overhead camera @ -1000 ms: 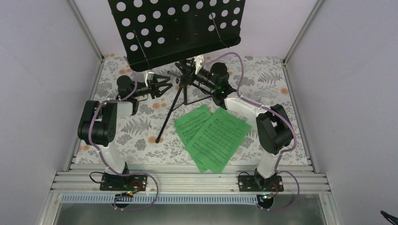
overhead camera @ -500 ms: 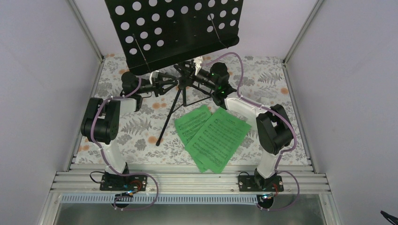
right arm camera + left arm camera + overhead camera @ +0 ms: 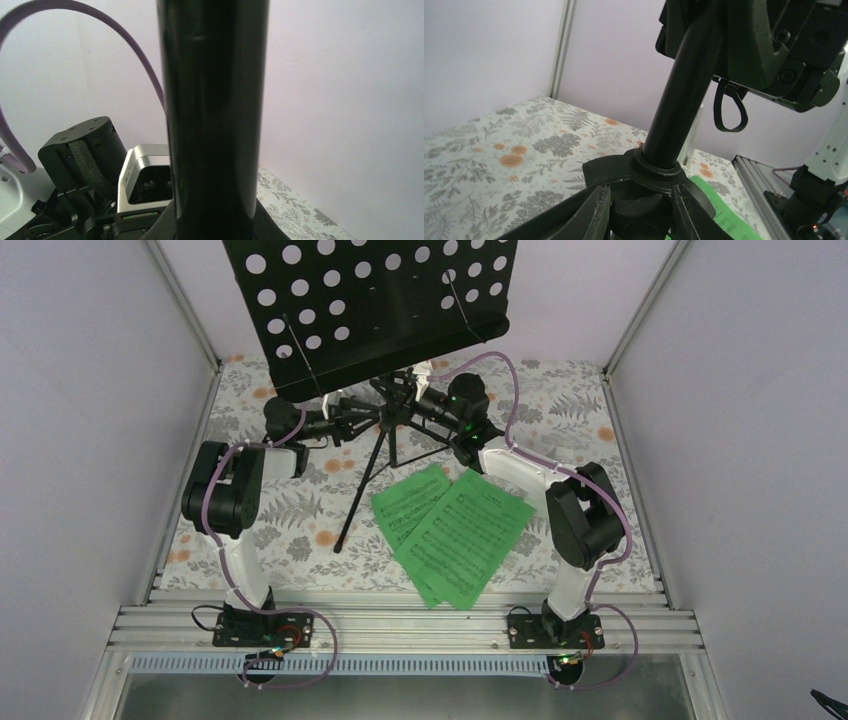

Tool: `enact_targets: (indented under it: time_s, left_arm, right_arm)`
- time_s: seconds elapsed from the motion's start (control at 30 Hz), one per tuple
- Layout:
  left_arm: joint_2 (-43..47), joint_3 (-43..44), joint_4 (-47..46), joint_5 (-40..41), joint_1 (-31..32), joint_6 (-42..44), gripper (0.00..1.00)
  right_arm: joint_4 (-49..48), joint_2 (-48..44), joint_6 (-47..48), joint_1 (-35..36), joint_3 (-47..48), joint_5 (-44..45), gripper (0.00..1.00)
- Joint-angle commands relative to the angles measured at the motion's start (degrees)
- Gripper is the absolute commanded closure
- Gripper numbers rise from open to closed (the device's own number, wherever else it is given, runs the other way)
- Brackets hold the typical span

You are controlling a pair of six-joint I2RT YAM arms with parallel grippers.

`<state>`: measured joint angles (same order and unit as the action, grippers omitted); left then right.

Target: Pack up the instrument practice props

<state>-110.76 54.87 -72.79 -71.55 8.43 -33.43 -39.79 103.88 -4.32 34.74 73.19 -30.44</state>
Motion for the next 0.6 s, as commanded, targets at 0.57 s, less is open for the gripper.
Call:
enact_targets:
  time_s: [0.57]
  left_arm:
    - [15.55,-2.15,33.26,22.83,1.52,-9.13,0.59]
  right_arm:
    - [-2.74,-4.76,-1.56,0.95,-1.99,-0.47,0.96]
